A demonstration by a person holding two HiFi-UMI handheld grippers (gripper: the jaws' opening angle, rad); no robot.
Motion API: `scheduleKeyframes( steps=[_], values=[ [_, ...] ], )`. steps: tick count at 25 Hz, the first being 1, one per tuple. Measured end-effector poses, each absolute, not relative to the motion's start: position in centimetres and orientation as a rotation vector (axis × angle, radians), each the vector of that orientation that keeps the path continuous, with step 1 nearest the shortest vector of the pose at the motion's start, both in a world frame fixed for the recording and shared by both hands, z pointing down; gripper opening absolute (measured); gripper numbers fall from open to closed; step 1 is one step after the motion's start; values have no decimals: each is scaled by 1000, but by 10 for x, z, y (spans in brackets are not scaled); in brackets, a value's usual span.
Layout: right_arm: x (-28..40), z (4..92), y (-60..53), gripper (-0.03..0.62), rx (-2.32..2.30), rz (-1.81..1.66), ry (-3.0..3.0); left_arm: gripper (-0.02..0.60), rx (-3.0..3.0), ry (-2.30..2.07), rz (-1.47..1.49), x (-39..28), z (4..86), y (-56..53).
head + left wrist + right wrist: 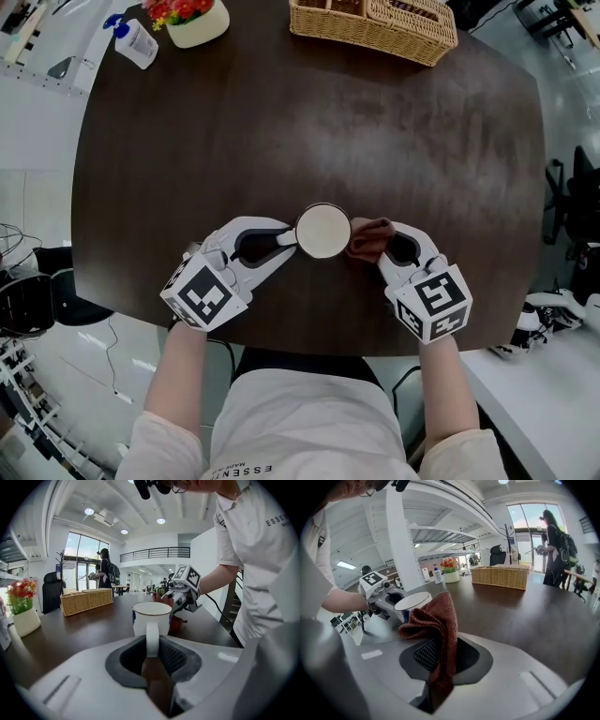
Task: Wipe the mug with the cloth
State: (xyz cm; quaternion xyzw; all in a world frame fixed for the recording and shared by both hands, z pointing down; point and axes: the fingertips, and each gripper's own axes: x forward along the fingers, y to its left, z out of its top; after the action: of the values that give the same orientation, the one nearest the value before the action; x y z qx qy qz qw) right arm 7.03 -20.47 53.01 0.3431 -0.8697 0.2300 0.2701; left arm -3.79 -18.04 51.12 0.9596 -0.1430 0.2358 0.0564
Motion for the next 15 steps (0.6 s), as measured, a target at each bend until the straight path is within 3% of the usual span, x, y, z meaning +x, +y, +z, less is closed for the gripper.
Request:
scheduleKeyframes(
  steps=[7,15],
  values=[
    [57,520,-250,81,885,495,-2358,83,2911,-378,721,-38,510,-180],
    [33,526,-222,78,729,439,-2366,83,2897,-390,716,-40,510,-183]
  ],
)
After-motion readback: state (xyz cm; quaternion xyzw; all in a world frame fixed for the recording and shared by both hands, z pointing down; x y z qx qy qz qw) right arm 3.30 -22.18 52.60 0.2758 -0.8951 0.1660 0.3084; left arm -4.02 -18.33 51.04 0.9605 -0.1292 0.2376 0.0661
